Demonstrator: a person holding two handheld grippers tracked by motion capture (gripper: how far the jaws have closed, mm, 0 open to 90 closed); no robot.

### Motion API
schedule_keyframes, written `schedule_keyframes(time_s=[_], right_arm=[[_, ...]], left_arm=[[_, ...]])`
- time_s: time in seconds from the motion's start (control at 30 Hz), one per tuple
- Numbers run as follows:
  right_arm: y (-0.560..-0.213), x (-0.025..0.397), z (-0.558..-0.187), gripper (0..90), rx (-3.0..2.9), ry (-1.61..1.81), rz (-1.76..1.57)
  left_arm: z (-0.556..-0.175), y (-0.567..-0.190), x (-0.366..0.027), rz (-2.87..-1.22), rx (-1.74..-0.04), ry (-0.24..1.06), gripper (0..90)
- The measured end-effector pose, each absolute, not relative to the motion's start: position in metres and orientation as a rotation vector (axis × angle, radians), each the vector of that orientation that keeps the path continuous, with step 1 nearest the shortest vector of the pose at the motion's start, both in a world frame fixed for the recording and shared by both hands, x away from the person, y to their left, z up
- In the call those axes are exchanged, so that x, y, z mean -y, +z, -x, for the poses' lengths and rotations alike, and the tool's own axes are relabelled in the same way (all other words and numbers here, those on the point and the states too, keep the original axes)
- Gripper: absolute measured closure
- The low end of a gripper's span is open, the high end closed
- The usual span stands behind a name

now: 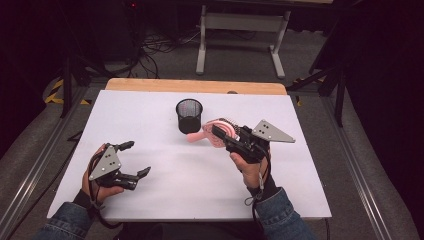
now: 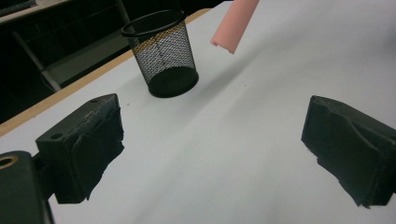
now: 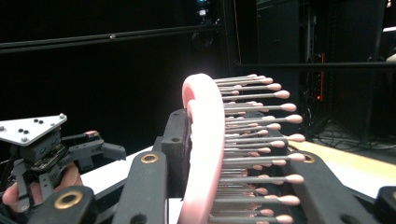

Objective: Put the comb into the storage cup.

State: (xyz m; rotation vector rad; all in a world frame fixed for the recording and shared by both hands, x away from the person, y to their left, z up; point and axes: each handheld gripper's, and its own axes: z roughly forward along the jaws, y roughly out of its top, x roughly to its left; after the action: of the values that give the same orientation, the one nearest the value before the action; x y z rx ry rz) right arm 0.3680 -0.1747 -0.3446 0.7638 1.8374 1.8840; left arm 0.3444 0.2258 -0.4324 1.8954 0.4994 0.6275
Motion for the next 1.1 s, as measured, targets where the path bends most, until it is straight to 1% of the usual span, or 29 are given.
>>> schedule_keyframes(time_s=[0.37, 0.83, 1.1], right_arm=[[-0.317, 0.174, -0.38, 64.3, -1.786, 1.863, -0.727], [-0.309, 0.172, -0.391, 64.4, -1.745, 1.856, -0.72], [-0.304, 0.165, -0.404, 64.3, -1.752, 1.815, -0.72]], left_arm=[[-0.339, -0.438, -0.234, -1.905, -0.505, 0.606, 6.1], [-0.339, -0.439, -0.233, -1.903, -0.511, 0.603, 6.8], [-0.338, -0.439, -0.233, -1.895, -0.507, 0.593, 6.3]])
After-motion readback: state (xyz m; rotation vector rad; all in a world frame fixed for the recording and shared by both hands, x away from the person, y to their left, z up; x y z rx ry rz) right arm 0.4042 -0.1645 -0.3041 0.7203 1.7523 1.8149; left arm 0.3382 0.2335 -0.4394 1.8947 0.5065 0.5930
